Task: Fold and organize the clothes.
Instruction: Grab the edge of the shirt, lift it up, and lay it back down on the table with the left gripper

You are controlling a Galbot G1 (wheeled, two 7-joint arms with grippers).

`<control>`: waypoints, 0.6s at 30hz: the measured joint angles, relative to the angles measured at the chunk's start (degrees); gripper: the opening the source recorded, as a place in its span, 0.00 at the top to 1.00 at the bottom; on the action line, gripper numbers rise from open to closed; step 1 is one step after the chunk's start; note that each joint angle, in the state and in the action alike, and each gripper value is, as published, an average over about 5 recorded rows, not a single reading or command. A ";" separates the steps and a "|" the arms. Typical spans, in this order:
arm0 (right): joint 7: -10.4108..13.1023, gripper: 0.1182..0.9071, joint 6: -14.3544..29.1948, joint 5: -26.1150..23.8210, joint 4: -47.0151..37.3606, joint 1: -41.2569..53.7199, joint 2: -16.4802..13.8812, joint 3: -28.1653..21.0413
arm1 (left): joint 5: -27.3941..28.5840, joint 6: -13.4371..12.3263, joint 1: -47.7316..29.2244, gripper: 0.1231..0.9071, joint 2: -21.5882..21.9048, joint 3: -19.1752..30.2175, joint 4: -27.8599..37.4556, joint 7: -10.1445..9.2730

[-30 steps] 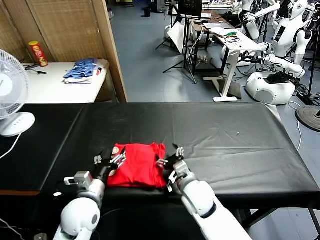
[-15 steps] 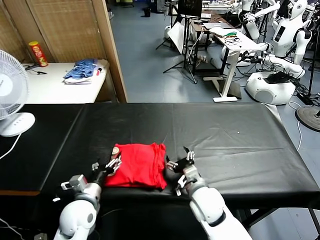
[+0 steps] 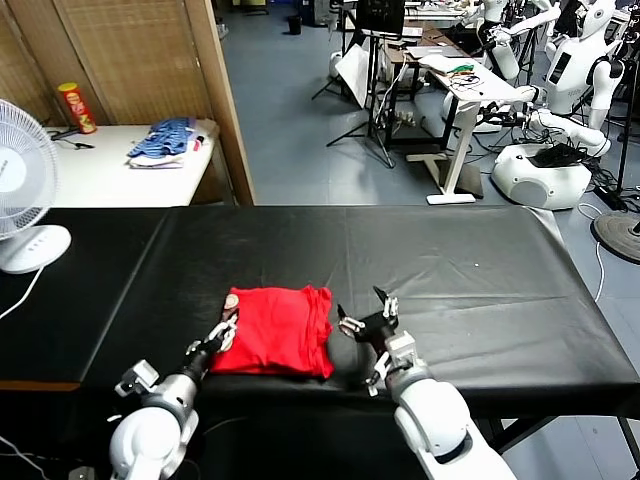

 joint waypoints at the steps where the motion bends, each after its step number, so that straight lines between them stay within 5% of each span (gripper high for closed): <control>1: 0.00 0.14 0.01 -0.02 0.06 -0.09 0.06 0.07 | -0.82 -0.01 0.06 0.18 -0.05 -0.04 0.01 -0.01; 8: 0.03 0.14 0.16 -0.32 0.52 -0.92 0.42 0.47 | -3.53 0.14 -0.02 0.61 -0.21 -0.07 0.02 -0.19; 13: 0.16 0.14 0.20 -0.98 1.03 -1.44 0.55 1.01 | 0.41 0.06 -0.44 0.93 -0.27 0.03 -0.44 -0.47; 18: 0.57 0.14 0.17 -4.33 1.44 -2.51 1.20 1.88 | 12.68 0.18 -0.86 0.97 1.10 -0.01 -1.83 0.37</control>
